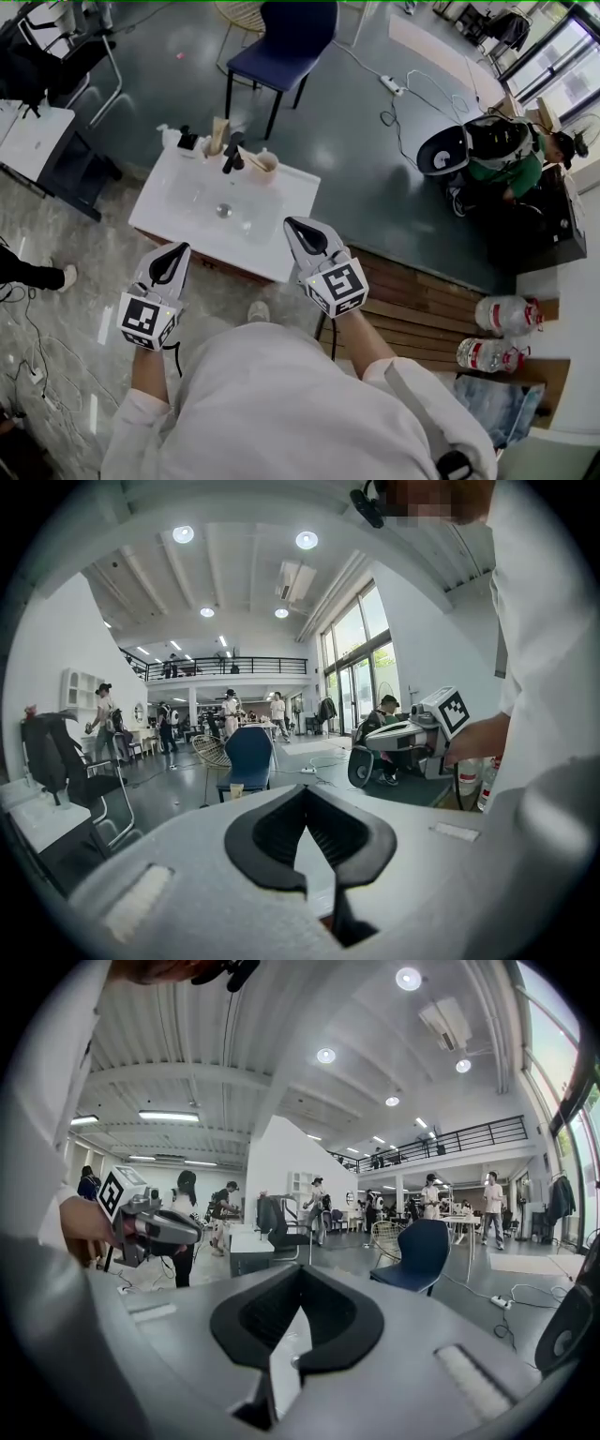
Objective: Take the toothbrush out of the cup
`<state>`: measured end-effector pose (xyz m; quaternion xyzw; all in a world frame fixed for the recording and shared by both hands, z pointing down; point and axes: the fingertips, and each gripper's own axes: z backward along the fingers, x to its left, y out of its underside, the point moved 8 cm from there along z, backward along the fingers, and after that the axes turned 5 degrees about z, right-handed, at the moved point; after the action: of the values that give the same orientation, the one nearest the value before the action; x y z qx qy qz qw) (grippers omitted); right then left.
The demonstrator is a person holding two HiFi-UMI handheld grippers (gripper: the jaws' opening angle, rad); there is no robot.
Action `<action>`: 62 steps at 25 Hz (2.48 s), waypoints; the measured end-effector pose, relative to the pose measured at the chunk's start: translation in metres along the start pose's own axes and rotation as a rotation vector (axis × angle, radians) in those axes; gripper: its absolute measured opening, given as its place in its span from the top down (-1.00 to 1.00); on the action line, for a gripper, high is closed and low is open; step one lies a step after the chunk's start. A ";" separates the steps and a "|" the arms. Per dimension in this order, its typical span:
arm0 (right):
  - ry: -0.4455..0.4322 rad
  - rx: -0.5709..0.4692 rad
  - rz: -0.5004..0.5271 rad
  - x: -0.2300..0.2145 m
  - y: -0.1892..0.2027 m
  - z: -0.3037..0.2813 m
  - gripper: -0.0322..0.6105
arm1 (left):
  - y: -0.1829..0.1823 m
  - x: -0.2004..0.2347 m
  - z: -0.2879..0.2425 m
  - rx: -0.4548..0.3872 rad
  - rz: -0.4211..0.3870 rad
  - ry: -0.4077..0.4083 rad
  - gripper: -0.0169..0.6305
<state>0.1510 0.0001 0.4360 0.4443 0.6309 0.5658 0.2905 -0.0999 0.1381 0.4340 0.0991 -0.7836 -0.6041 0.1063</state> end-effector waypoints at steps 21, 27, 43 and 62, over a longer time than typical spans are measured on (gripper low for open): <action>0.060 0.075 -0.016 -0.021 0.000 -0.071 0.89 | 0.001 0.085 -0.053 0.013 0.034 0.072 0.92; 0.097 0.089 -0.015 -0.023 -0.011 -0.105 0.89 | 0.001 0.122 -0.073 0.037 0.030 0.129 0.84; 0.181 0.098 -0.016 -0.018 -0.028 -0.147 0.89 | -0.004 0.186 -0.110 0.037 0.025 0.199 0.09; 0.128 0.062 -0.019 -0.050 -0.027 -0.110 0.89 | 0.016 0.184 -0.190 0.136 0.036 0.123 -0.20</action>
<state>0.0710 -0.0937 0.4239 0.4098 0.6697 0.5704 0.2412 -0.2225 -0.0862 0.5053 0.1292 -0.8164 -0.5402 0.1581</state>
